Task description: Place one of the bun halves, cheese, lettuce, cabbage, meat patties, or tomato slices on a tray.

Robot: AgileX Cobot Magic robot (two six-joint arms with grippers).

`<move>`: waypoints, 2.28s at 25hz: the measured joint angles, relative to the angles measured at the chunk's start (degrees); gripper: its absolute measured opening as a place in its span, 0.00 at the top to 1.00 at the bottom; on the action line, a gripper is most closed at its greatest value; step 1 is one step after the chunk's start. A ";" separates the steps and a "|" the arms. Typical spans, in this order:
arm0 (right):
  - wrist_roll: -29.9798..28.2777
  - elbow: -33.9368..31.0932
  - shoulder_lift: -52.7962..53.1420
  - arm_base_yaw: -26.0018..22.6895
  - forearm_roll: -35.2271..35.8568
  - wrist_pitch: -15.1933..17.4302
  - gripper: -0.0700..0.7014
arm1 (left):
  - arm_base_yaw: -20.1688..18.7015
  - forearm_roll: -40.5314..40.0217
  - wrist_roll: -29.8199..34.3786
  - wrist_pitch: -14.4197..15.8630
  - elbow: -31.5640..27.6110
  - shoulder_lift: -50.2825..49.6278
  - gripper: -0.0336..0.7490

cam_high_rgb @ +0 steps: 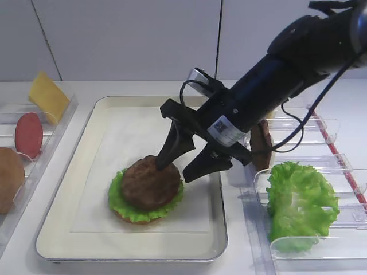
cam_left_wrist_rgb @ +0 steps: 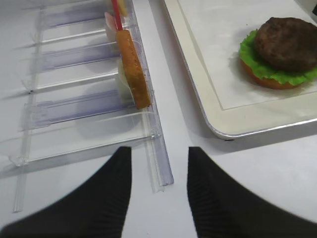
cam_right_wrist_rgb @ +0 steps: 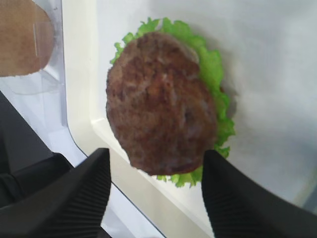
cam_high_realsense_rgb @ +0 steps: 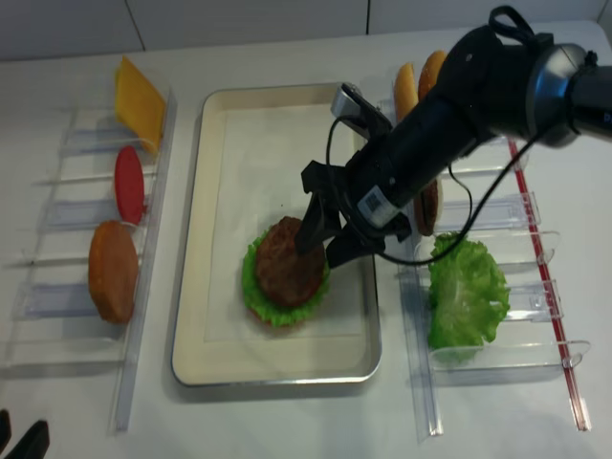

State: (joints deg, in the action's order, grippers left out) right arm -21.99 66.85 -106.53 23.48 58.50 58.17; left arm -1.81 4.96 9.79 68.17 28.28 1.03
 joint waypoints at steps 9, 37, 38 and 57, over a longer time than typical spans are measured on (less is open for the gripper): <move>15.19 14.41 0.00 0.00 -18.48 10.37 0.34 | 0.00 0.00 0.00 0.00 0.00 0.00 0.63; 25.26 -5.27 59.57 1.50 -59.63 14.12 0.34 | 0.00 0.00 0.00 0.00 0.00 0.00 0.63; 25.26 -6.94 62.73 1.50 -60.04 14.25 0.35 | 0.00 0.00 0.00 0.00 0.00 0.00 0.63; 22.54 -36.17 106.55 -5.65 -62.98 15.34 0.49 | 0.00 0.00 0.00 0.00 0.00 0.00 0.63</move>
State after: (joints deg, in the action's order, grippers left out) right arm 0.55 30.68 0.03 17.83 -4.48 73.51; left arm -1.81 4.96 9.79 68.17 28.28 1.03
